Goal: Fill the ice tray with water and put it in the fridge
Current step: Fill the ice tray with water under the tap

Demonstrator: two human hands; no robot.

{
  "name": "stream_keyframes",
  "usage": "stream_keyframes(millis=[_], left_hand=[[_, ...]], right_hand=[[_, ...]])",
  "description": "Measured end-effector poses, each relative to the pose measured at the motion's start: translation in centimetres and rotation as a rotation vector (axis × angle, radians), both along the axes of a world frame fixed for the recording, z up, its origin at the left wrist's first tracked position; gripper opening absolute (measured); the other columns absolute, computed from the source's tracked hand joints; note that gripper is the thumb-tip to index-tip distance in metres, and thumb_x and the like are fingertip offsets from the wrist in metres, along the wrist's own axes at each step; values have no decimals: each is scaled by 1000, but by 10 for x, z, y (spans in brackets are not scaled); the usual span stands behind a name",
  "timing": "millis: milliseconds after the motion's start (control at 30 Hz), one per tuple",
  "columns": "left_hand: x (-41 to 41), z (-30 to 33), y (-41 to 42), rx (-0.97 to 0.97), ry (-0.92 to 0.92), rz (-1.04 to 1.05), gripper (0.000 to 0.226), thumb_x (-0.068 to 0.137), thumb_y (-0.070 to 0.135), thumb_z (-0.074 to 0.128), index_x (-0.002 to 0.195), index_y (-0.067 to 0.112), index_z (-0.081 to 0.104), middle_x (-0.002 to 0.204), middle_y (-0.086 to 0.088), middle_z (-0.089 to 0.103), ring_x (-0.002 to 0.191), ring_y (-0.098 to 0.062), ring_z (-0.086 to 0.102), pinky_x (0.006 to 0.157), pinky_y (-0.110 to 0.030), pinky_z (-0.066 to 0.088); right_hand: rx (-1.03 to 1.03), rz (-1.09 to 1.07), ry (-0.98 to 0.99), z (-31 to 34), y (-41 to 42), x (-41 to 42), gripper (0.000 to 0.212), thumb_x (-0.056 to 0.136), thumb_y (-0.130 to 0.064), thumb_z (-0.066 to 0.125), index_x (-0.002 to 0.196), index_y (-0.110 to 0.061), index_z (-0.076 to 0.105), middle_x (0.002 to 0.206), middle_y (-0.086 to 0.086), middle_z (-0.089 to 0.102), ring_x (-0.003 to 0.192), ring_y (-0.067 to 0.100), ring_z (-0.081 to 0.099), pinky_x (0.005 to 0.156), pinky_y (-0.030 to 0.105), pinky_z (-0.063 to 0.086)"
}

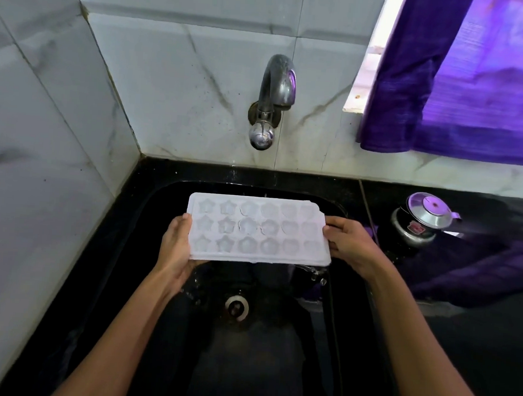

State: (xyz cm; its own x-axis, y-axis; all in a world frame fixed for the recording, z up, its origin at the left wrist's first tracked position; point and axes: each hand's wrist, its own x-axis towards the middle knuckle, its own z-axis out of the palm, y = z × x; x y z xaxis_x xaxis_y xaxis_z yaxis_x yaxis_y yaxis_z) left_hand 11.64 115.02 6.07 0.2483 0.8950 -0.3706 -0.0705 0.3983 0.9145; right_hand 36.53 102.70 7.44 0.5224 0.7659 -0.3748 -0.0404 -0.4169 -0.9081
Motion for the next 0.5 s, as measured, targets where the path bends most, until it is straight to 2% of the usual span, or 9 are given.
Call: stream_keyframes(millis=[133, 200, 300, 500], left_hand=[[-7, -1, -9, 47, 75, -58, 19, 101, 33, 33, 92, 24, 47, 106, -2, 63, 93, -22, 64, 68, -41, 56], [-11, -6, -11, 48, 134, -92, 20, 101, 33, 32, 90, 25, 47, 108, -3, 61, 96, -24, 63, 75, -46, 54], [-18, -24, -15, 79, 239, -115, 22, 100, 34, 33, 85, 24, 47, 108, -6, 60, 97, -25, 59, 84, -49, 51], [-30, -65, -30, 116, 423, -187, 24, 99, 25, 32, 86, 12, 48, 85, -4, 53, 79, -18, 51, 65, -32, 43]], right_hand=[[26, -7, -10, -2, -10, -8, 25, 97, -1, 45, 118, -8, 57, 103, 12, 67, 82, 18, 67, 60, 23, 58], [18, -25, -33, -11, -15, -13, 27, 97, -2, 46, 122, -6, 57, 105, 12, 67, 88, 23, 67, 69, 31, 59], [-9, -50, -64, -32, -24, -22, 27, 98, -2, 44, 121, -4, 58, 95, 8, 68, 89, 24, 66, 81, 43, 55], [-51, -115, -52, -72, -47, -40, 28, 97, -3, 47, 123, -3, 55, 89, 0, 64, 91, 20, 63, 87, 45, 54]])
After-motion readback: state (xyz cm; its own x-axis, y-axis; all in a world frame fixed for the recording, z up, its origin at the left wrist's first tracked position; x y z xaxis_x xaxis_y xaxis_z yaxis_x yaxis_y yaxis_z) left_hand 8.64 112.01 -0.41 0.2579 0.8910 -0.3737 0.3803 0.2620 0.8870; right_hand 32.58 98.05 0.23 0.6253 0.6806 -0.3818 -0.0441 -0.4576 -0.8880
